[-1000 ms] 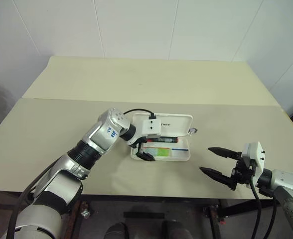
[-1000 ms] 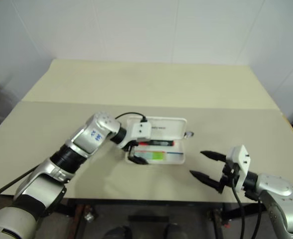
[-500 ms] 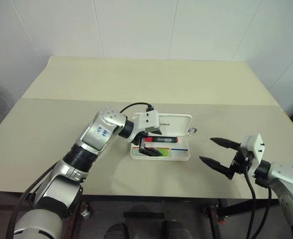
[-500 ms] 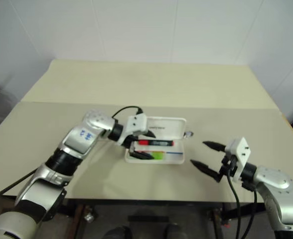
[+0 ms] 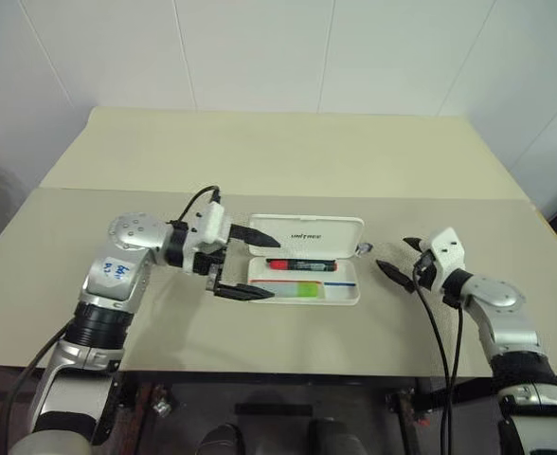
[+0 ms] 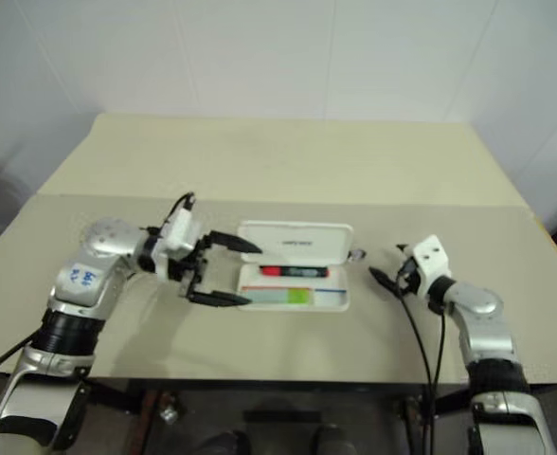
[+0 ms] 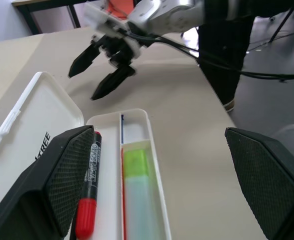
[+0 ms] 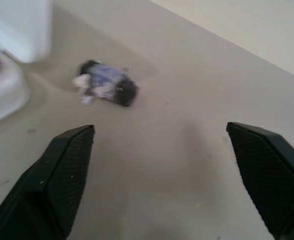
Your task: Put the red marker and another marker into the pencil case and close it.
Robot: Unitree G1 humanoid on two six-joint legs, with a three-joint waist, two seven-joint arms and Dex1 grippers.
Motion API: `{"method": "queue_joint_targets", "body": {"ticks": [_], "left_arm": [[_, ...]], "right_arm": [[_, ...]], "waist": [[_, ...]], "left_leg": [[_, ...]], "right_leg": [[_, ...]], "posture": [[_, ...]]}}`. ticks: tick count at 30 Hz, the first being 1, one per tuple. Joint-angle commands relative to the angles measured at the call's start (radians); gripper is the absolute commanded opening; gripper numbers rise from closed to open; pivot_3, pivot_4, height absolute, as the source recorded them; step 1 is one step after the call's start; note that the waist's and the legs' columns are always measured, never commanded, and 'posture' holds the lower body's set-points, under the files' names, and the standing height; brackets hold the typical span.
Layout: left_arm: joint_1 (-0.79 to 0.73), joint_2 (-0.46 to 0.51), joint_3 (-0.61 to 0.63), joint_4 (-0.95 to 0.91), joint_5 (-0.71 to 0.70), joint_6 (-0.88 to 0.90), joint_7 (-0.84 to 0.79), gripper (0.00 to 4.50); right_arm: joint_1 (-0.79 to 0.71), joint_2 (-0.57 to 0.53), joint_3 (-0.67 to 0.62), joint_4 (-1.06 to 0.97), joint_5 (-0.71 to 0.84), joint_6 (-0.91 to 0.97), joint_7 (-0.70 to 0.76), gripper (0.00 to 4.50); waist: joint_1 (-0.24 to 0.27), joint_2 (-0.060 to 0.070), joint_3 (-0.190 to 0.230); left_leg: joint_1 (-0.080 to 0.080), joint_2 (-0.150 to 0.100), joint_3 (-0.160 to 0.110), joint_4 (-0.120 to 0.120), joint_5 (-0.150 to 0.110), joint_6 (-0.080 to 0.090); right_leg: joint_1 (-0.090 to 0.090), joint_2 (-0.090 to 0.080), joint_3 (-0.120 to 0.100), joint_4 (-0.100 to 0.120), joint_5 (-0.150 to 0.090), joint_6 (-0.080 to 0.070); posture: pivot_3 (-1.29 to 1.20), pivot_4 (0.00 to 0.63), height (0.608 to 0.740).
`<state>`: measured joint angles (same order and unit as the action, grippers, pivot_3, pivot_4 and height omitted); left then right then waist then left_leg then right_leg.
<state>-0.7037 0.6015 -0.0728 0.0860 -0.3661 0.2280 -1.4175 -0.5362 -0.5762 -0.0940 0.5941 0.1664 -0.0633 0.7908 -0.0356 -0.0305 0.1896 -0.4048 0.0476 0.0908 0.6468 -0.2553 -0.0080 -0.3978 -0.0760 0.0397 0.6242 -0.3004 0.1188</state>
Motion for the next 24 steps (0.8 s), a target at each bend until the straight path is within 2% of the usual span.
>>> {"method": "queue_joint_targets", "body": {"ticks": [1, 8, 11, 18, 24], "left_arm": [[0.031, 0.046, 0.033, -0.029, -0.028, -0.023, -0.032, 4.47], [0.06, 0.056, 0.055, -0.078, -0.052, -0.002, 0.026, 4.47], [0.09, 0.062, 0.062, -0.118, -0.059, 0.01, 0.051, 4.47], [0.124, 0.078, 0.084, -0.168, -0.07, 0.032, 0.098, 4.47], [0.143, 0.084, 0.092, -0.202, -0.08, 0.047, 0.125, 4.47]], "right_arm": [[-0.084, 0.007, 0.016, 0.094, 0.009, -0.052, 0.102, 4.5], [-0.282, 0.018, 0.063, 0.366, -0.04, -0.125, 0.236, 4.5], [-0.369, 0.029, 0.105, 0.501, -0.11, -0.177, 0.232, 4.5], [-0.444, 0.043, 0.157, 0.645, -0.22, -0.235, 0.183, 4.5], [-0.465, 0.052, 0.159, 0.682, -0.238, -0.197, 0.19, 4.5]], "waist": [[-0.005, 0.0, 0.0], [-0.008, 0.0, 0.0], [-0.018, 0.0, 0.0], [-0.026, 0.001, 0.0], [-0.028, 0.001, 0.0]], "left_leg": [[0.0, 0.0, 0.0, 0.0, 0.0, 0.0], [0.0, 0.0, 0.0, 0.001, 0.0, 0.0], [0.0, 0.0, 0.0, 0.0, 0.0, 0.0], [0.001, 0.0, 0.0, 0.0, 0.0, -0.001], [0.004, 0.0, 0.0, 0.001, 0.001, -0.002]], "right_leg": [[0.0, 0.0, 0.0, 0.0, 0.0, 0.0], [0.0, 0.0, 0.0, 0.001, 0.0, 0.0], [0.0, 0.0, 0.0, 0.0, 0.0, 0.0], [0.0, 0.0, 0.0, 0.001, 0.0, 0.0], [0.003, -0.001, 0.0, 0.003, 0.001, -0.001]], "posture": [[0.0, 0.15, 0.74], [0.0, 0.15, 0.74], [0.0, 0.15, 0.74], [0.0, 0.15, 0.74], [0.0, 0.15, 0.74]]}}
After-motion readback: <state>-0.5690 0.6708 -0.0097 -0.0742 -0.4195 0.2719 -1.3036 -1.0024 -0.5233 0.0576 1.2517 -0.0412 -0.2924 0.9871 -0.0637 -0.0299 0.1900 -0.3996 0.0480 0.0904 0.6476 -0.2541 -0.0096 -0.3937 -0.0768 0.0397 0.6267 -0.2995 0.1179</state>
